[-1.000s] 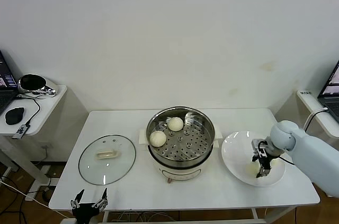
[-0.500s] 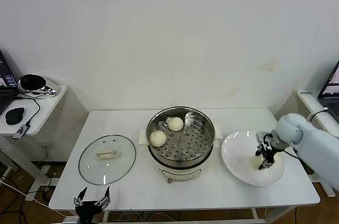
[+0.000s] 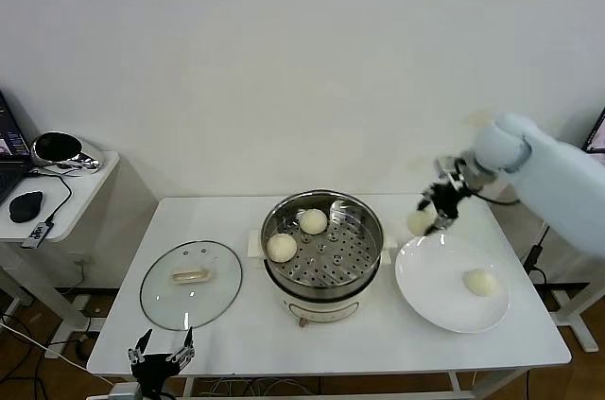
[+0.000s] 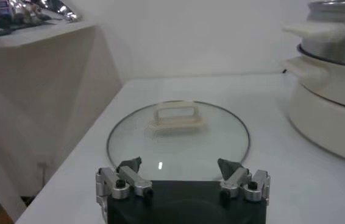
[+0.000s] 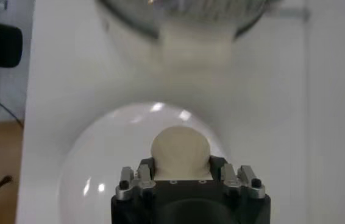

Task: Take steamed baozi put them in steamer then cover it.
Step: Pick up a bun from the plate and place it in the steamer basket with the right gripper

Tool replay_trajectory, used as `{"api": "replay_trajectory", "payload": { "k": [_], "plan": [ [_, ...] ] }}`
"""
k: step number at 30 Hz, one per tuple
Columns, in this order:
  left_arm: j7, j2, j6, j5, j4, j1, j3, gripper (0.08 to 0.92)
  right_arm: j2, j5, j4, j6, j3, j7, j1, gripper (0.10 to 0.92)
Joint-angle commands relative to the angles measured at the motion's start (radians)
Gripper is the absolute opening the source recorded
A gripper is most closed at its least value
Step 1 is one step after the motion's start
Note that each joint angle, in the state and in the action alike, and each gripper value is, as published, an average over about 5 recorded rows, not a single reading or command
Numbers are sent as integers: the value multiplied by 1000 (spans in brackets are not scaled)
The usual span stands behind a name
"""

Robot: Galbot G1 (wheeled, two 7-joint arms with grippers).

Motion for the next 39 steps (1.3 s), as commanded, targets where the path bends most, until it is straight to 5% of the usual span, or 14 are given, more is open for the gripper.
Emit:
{"api": "replay_trajectory", "payload": {
  "k": [1,14,39],
  "plan": [
    [-3,0,-3,1,-5,-1,-1,823,205,83,-52,472,-95,-75,173,552],
    [-7,-14,-8,7,-16,24,-1,823,282,-323,71,801,-38,-65,-16,552],
    [1,-25,-6,-11,-10,-18,2,823,378,-501,225,898,-74,-42,-87,558]
  ]
}}
